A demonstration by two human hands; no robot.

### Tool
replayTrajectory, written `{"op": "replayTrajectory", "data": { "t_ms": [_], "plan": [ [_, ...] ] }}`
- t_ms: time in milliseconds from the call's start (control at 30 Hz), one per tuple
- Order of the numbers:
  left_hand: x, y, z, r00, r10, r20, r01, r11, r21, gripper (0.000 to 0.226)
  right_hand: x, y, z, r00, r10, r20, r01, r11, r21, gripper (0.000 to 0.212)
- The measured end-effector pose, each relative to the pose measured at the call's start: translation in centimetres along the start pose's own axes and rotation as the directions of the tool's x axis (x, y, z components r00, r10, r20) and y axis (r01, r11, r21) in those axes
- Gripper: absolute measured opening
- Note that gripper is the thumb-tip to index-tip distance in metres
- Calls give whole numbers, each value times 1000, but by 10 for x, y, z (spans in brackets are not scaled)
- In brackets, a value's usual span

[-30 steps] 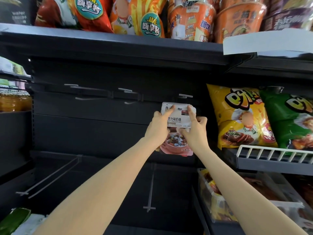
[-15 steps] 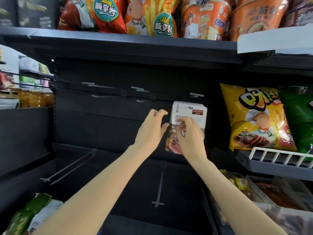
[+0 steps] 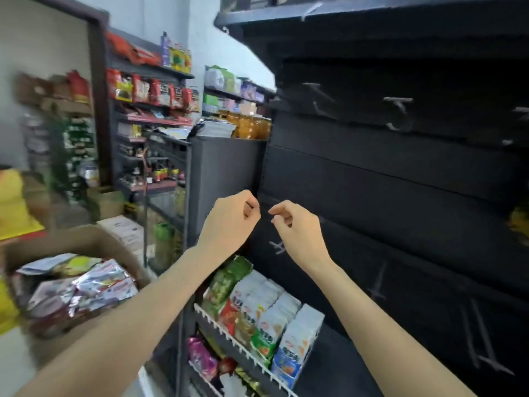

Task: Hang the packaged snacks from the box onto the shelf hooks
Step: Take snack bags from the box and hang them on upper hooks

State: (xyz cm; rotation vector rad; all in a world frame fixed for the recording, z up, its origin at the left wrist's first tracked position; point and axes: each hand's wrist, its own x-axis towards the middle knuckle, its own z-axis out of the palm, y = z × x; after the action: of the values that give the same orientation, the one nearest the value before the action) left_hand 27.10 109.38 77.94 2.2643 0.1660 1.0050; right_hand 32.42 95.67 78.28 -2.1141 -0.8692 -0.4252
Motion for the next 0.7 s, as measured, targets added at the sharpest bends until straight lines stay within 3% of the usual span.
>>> {"op": "replayTrajectory", "data": {
  "t_ms": [200, 367, 567, 700],
  "plan": [
    [-7, -173, -81, 948, -313, 62, 302, 943, 139, 6, 38, -51, 188, 945, 18, 326, -37, 998, 53, 22],
    [-15, -296, -137, 827, -562, 14, 546, 809, 218, 17, 54, -84, 316, 858, 52, 511, -98, 993, 63, 25],
    [-18, -412, -171, 604, -797, 2, 758, 575, 306, 23, 92, -97, 432, 780, -9, 626, -62, 994, 92, 33],
    [-16, -475, -169, 445, -889, -102, 895, 440, 75, 31, 123, -84, 515, 701, -29, 713, -19, 998, 60, 45]
  ]
}}
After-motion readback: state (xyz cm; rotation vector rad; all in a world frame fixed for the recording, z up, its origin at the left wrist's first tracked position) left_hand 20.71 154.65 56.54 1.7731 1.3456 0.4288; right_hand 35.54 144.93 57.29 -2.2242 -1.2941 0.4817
